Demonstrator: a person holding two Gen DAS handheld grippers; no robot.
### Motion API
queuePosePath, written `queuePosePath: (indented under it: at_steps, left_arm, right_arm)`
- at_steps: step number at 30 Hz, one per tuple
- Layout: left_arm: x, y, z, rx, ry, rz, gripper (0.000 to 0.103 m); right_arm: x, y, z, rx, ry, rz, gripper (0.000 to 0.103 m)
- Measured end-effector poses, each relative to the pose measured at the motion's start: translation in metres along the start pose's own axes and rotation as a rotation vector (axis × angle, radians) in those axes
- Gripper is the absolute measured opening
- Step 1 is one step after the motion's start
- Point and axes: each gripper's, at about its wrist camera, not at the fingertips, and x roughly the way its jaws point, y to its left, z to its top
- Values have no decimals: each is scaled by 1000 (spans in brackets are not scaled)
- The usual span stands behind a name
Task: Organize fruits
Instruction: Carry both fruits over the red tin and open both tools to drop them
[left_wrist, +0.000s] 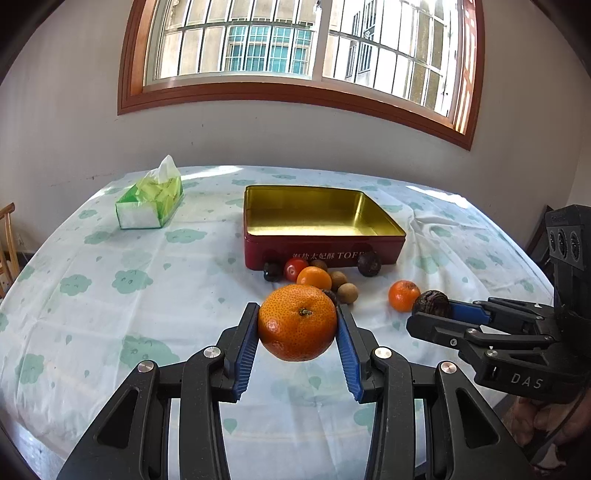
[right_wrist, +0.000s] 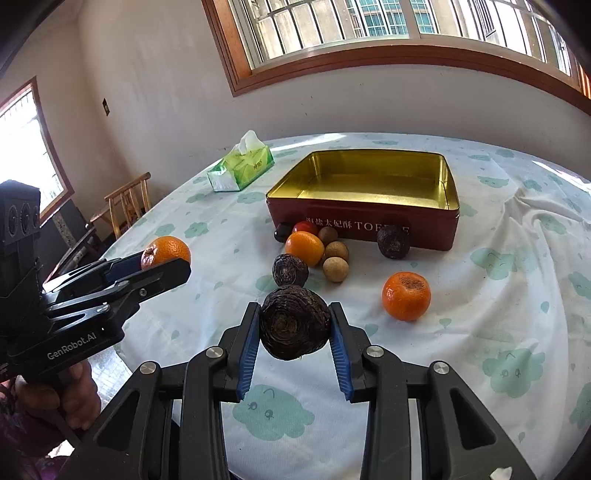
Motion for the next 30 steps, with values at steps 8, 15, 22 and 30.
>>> queuePosePath:
  at_steps: [8,15,22,30]
  left_arm:
    - [-10,-14,13,42,-42,42,42]
    - [-5,-12,17,27,-33,73,42]
    - [4,-9,24,16,-30,95,42]
    - [19,-14,39,36,-32,103,42]
  right_arm:
    - [-26,-1,13,4,-77,-4,33]
    - [-23,-7,8,27,-69,1,33]
    - [-22,-16,10,44,-72,1,33]
    - [-19,-26,20,51,-80,-10,33]
